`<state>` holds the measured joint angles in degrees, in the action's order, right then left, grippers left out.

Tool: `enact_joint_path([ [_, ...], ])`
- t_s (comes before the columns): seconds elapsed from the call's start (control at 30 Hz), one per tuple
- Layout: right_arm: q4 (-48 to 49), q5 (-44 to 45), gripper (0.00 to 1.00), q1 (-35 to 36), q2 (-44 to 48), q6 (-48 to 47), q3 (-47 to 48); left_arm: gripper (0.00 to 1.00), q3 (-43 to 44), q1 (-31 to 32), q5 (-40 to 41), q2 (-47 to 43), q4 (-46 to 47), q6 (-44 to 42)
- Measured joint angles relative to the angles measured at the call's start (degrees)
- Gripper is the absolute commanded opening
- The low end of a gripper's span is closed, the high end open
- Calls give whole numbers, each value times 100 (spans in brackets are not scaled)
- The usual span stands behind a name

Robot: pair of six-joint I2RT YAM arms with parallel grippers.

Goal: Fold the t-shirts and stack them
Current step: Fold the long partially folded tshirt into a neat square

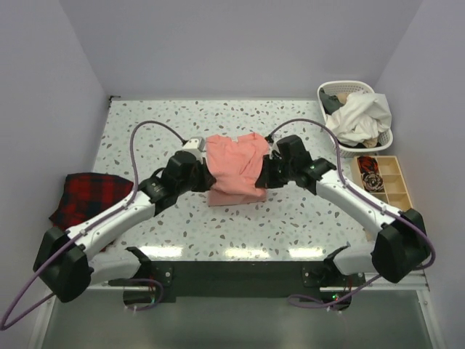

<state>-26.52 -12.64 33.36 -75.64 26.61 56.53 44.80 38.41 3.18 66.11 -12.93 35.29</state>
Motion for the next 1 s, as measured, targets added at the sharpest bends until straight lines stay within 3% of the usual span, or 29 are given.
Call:
enact_joint_path([
  [0.13, 90, -35, 5, -487, -881, -229, 719, 0, 310, -579, -236, 756, 352, -197],
  [0.57, 17, -793, 6, -1360, -3746, -575, 2973, 0, 2192, -1287, -981, 3449, 1014, -671],
  [0.67, -22, -1021, 15, -1513, -4308, -586, 3556, 0, 2592, -1504, -1176, 3875, 1067, -715],
  [0.73, -46, -1126, 30, -1596, -4642, -597, 3954, 0, 2824, -1652, -1296, 4111, 1093, -737],
  [0.77, -85, -1154, 45, -1635, -4798, -608, 4168, 6, 2968, -1744, -1366, 4242, 1126, -741],
  [0.83, -98, -1250, 47, -1720, -5090, -592, 4572, 11, 3185, -1910, -1495, 4476, 1191, -741],
  [0.87, -103, -1292, 47, -1770, -5213, -601, 4776, 19, 3276, -1978, -1543, 4568, 1209, -741],
  [0.9, -57, -1316, 52, -1825, -5342, -595, 4968, 45, 3383, -2057, -1600, 4675, 1233, -734],
  [1.0, 52, -1362, 56, -2041, -5661, -522, 5536, 64, 3480, -2312, -1655, 4857, 1425, -686],
])
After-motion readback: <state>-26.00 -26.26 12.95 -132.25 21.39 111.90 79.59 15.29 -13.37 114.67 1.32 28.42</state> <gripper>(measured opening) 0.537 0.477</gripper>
